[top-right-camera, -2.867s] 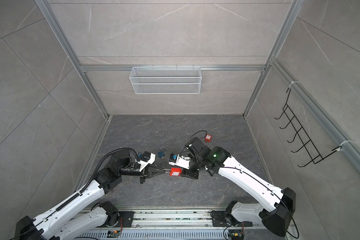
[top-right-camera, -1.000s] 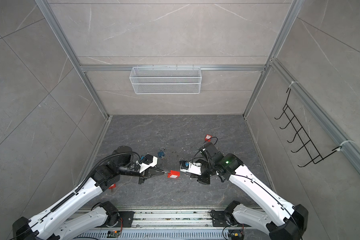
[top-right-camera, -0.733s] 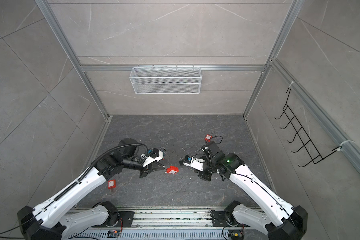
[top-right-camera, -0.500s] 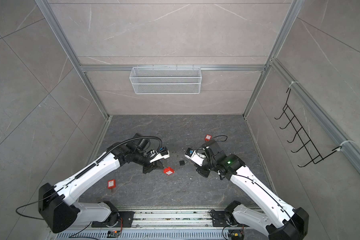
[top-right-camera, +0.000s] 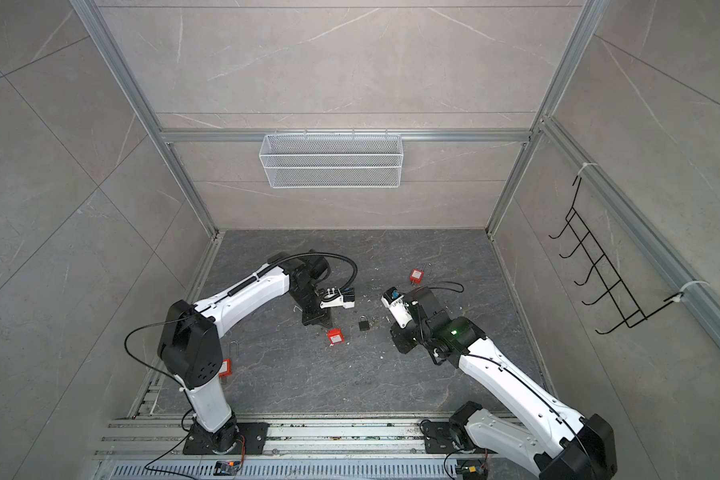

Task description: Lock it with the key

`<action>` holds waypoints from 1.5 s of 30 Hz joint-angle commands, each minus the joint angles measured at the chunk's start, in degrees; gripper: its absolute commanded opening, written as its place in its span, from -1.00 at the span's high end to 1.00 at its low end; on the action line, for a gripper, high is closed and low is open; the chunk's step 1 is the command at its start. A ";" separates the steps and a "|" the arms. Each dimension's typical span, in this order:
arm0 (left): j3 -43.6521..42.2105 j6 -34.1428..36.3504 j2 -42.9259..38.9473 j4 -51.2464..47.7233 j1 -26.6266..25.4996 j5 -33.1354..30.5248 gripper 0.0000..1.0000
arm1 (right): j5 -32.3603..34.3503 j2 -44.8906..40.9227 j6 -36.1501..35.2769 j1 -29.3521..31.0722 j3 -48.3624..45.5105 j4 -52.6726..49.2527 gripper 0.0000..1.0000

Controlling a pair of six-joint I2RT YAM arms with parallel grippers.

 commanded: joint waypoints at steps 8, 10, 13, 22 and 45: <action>8.30 5.29 9.14 -7.20 0.63 2.67 1.00 | -3.96 1.39 7.69 -0.04 -3.50 4.79 1.00; 8.77 6.16 10.17 -7.12 0.65 3.30 1.00 | -4.38 2.07 8.10 0.03 -3.59 5.58 1.00; 9.77 6.87 12.02 -6.33 0.99 2.65 1.00 | -6.02 3.40 8.99 0.04 -3.64 6.59 1.00; 12.49 6.38 15.35 -1.26 1.35 -1.96 0.88 | -11.53 3.63 18.17 0.12 -6.90 12.65 1.00; 18.59 -0.22 19.93 6.25 5.02 -1.31 0.45 | -10.30 11.43 30.61 2.42 -3.58 12.54 0.98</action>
